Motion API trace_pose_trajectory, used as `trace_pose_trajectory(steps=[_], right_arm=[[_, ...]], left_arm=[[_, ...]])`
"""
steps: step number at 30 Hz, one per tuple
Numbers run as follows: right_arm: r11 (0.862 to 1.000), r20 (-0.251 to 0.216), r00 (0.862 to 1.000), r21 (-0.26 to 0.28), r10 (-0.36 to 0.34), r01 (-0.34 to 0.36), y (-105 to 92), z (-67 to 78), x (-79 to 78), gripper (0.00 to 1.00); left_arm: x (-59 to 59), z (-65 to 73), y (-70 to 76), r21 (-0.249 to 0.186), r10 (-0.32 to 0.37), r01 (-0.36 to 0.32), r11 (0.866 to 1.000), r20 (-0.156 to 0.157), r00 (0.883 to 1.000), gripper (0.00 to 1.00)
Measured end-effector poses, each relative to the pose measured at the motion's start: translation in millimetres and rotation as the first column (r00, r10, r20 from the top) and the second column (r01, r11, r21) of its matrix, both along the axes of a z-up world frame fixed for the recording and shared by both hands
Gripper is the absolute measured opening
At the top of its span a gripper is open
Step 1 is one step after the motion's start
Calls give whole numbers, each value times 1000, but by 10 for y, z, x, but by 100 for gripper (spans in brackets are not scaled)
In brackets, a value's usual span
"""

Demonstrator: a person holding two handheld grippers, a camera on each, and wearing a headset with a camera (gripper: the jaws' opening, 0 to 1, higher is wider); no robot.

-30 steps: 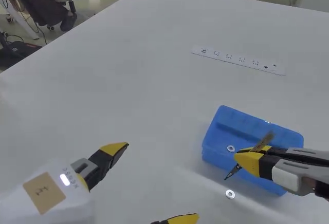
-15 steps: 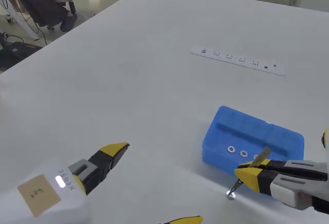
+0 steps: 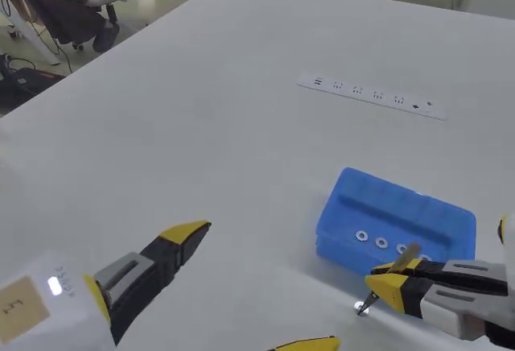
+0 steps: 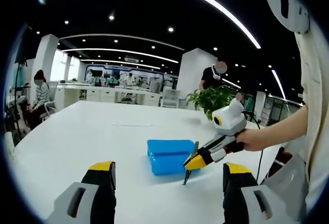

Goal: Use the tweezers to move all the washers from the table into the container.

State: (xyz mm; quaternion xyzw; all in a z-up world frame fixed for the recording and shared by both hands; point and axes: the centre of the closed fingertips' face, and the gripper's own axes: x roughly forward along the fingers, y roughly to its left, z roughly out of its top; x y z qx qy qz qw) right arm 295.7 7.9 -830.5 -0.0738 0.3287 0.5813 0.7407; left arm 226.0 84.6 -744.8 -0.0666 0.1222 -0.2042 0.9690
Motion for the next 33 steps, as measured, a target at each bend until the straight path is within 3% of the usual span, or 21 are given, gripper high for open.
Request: trace_pose_trajectory(steps=[7, 19, 24, 28, 33], right_arm=[[999, 43, 998, -12, 36, -36, 28, 11, -41, 4], [995, 124, 987, -23, 103, -101, 36, -2, -154, 5], [992, 177, 977, -65, 121, -111, -5, -44, -163, 4], [996, 185, 979, -46, 88, -81, -34, -43, -139, 3], [1000, 140, 990, 1, 22, -22, -44, -36, -71, 2]], left_arm=[[5, 44, -13, -33, 2, -1, 999, 12, 1000, 88], [4, 40, -14, -26, 0, 1, 1000, 11, 1000, 88], [-1, 39, -10, -21, 0, 0, 1000, 12, 1000, 88], [-6, 33, -9, -15, -1, 1, 1000, 10, 1000, 87], [-10, 28, -11, -8, -3, 3, 1000, 8, 1000, 86]])
